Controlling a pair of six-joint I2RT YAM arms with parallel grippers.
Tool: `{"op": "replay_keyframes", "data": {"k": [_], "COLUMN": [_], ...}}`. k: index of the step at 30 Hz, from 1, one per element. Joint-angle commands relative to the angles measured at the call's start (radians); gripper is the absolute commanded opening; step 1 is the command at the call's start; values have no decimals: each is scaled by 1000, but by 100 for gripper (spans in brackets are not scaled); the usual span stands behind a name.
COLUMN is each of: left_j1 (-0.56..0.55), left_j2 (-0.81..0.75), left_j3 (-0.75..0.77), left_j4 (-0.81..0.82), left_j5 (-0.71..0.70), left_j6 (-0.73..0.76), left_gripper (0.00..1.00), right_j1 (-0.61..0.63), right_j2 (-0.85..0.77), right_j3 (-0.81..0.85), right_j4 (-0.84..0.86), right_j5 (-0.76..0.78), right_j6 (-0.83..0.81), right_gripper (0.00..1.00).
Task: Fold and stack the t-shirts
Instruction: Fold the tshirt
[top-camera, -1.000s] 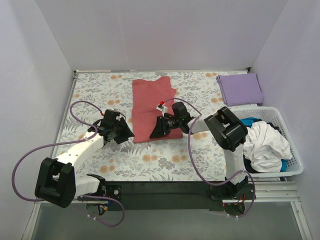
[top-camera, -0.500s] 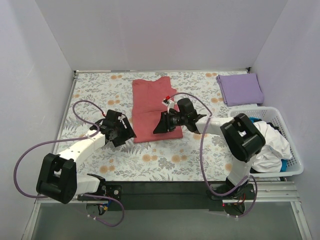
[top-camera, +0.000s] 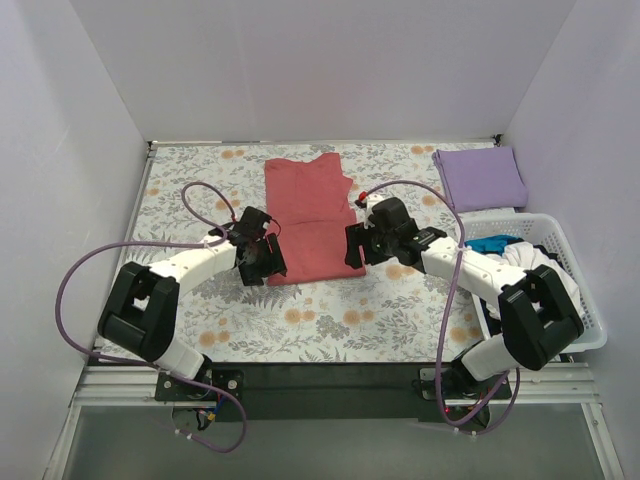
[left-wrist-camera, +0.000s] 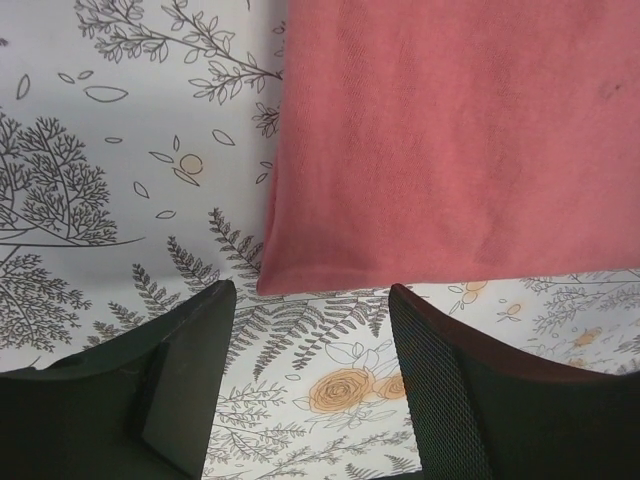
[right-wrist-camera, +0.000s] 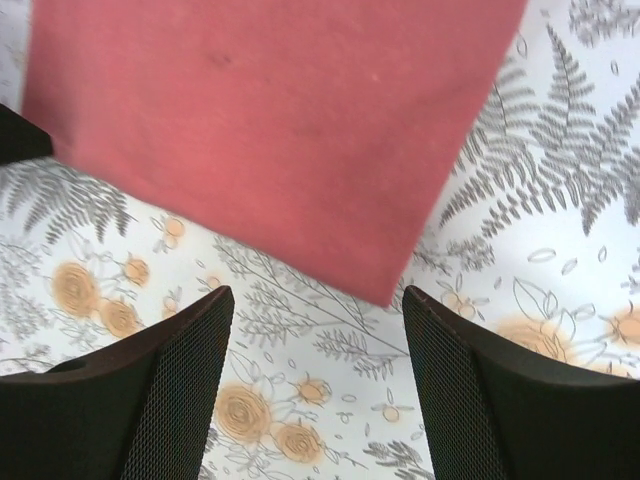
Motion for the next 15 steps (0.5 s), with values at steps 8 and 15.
{"op": "replay_keyframes", "data": {"k": [8, 15], "left_j1": [-21, -31], "left_j2": [68, 128], "left_j3": [100, 101], "left_j4": [-93, -87], "left_j5": [-55, -51], "left_j6": [67, 63], "left_gripper": [55, 52], "right_j1": [0, 0], "right_j2": [-27, -1], "right_j3": [-59, -65], "right_j4": [-79, -76], "right_j5": [75, 63], "right_j6": [-11, -10], "right_gripper": [75, 75]}}
